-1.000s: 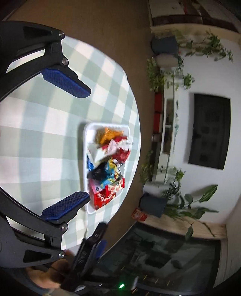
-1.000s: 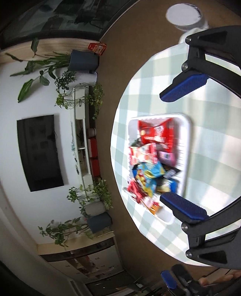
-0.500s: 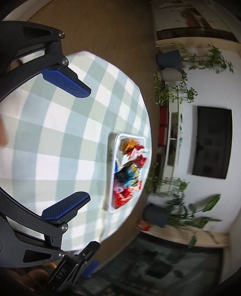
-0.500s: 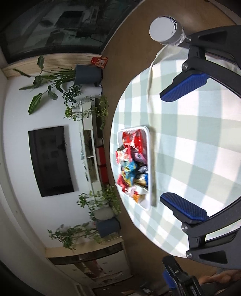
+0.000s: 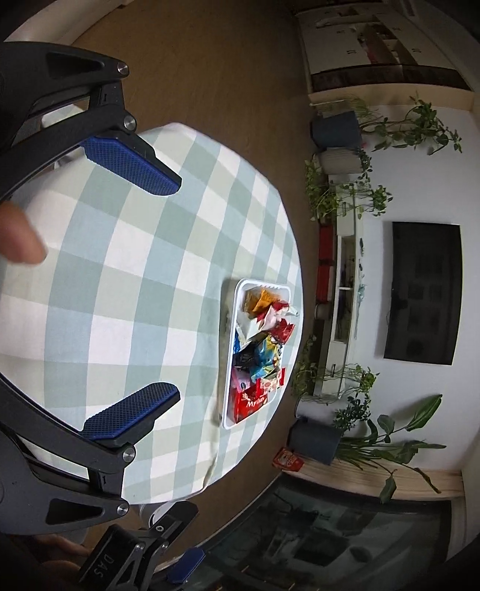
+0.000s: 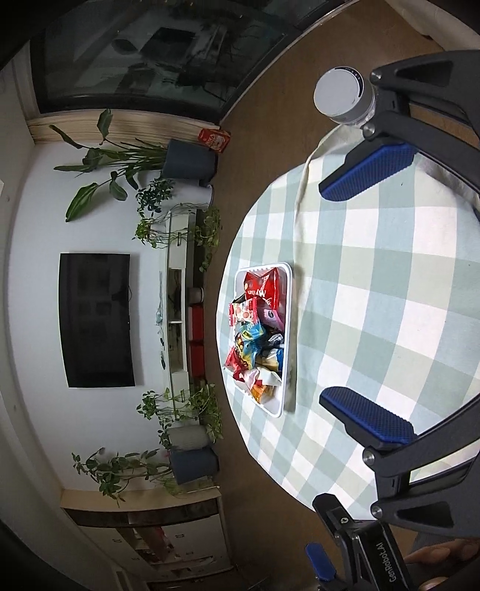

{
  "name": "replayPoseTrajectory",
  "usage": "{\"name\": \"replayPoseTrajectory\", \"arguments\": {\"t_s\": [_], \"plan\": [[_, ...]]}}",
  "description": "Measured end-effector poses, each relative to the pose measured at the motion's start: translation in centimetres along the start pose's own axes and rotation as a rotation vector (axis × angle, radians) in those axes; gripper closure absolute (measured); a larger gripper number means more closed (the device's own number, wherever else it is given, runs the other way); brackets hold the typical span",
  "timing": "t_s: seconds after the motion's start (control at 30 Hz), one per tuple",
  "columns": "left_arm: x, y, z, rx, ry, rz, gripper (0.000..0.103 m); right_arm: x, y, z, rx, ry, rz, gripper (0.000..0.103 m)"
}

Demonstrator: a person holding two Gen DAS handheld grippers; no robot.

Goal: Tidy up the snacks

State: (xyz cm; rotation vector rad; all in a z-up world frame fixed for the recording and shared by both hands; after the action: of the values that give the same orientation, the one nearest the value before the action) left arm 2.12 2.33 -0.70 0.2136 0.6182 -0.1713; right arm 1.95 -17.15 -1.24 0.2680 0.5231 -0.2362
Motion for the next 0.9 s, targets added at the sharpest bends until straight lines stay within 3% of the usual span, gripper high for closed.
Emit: {"name": "replayPoseTrajectory", "arguments": {"t_s": [0.9], "plan": [[-1.7, -1.7, -0.7, 0.047, 0.016, 0.015, 0.0, -1.7, 0.1, -0.8, -0.015, 0.012, -0.044, 0.0]]}}
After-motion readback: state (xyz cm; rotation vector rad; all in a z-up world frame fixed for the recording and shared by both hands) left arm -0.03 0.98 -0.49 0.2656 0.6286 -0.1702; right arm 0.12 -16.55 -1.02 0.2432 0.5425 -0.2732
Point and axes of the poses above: each gripper's, at about its wrist camera, not at the fingertips, and x roughly the way its jaws point, y to its left, z to its top, the point moved 6 cm from there along x, roughly the way its jaws point, and after that the axes turned 15 degrees about x, right-handed, at the moved point
